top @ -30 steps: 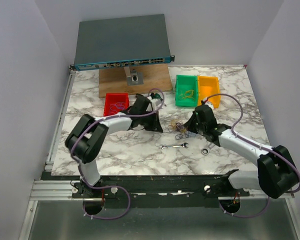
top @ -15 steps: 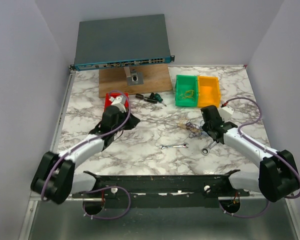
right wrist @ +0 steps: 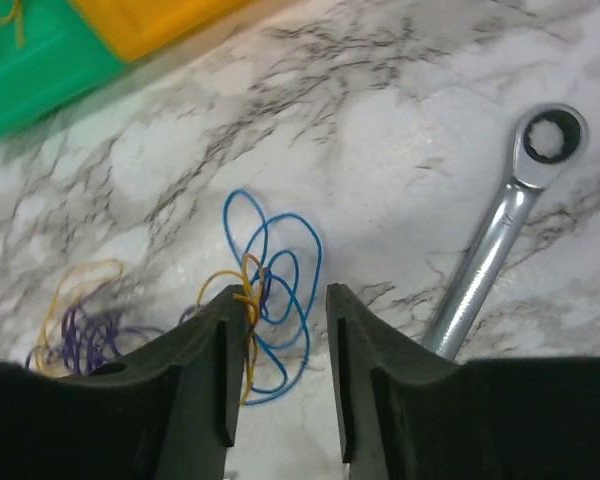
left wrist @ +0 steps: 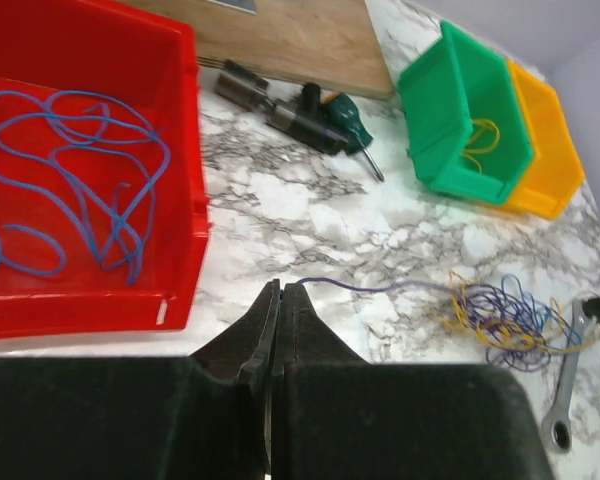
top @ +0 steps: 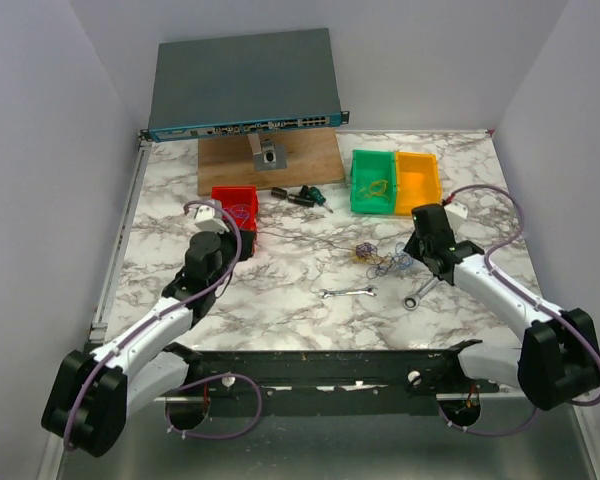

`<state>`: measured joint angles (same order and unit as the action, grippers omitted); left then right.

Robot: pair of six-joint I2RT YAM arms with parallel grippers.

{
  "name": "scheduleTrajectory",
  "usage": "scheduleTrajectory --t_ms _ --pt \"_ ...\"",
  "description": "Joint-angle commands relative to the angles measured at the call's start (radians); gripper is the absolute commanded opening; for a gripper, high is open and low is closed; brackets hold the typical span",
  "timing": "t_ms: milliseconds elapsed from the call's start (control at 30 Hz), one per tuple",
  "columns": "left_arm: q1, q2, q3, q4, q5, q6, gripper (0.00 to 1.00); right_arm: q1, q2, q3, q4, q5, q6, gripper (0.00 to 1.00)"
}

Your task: Untangle the cables

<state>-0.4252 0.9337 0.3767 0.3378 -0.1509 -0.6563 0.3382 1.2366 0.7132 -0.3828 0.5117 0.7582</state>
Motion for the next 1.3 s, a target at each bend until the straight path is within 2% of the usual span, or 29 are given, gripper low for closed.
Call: scheduleTrajectory --t_ms 0,33,133,267,567,767,933,1000,1067,1167,1200,1267 --pt "-0.019 0.111 0.078 0.104 0.250 0.069 0.00 -0.007 -0.107 -0.043 0.170 -0.351 -0.272 0.55" --pt "-0.033 0.130 0.092 0.104 0.258 0.077 0.00 -0.007 -0.123 -0.051 0.187 -0.415 -0.287 0.58" --pt "-0.067 0.177 0.125 0.093 0.257 0.092 0.00 -0.004 -0.126 -0.045 0.207 -0.574 -0.316 0.58" --pt "-0.090 0.176 0.137 0.070 0.220 0.115 0.00 0.030 -0.088 -0.011 0.203 -0.630 -0.347 0.59" --pt "-0.092 0.161 0.136 0.061 0.201 0.127 0.00 0.198 0.041 0.064 0.232 -0.598 -0.411 0.63" --pt "-0.092 0.143 0.127 0.058 0.175 0.129 0.00 0.234 0.108 0.091 0.270 -0.633 -0.440 0.63" --pt "-0.092 0.107 0.109 0.058 0.147 0.132 0.00 0.267 0.196 0.122 0.269 -0.575 -0.454 0.60" --pt "-0.092 0.094 0.102 0.060 0.126 0.132 0.00 0.273 0.224 0.134 0.273 -0.562 -0.458 0.53" --pt "-0.092 0.090 0.097 0.068 0.121 0.132 0.00 0.275 0.241 0.147 0.275 -0.554 -0.455 0.40" --pt "-0.092 0.098 0.098 0.067 0.122 0.132 0.00 0.277 0.237 0.164 0.274 -0.538 -0.443 0.09" --pt "-0.092 0.102 0.103 0.066 0.131 0.132 0.00 0.277 0.221 0.167 0.272 -0.544 -0.438 0.01" --pt "-0.092 0.120 0.110 0.072 0.150 0.130 0.00 0.277 0.177 0.170 0.268 -0.548 -0.423 0.01"
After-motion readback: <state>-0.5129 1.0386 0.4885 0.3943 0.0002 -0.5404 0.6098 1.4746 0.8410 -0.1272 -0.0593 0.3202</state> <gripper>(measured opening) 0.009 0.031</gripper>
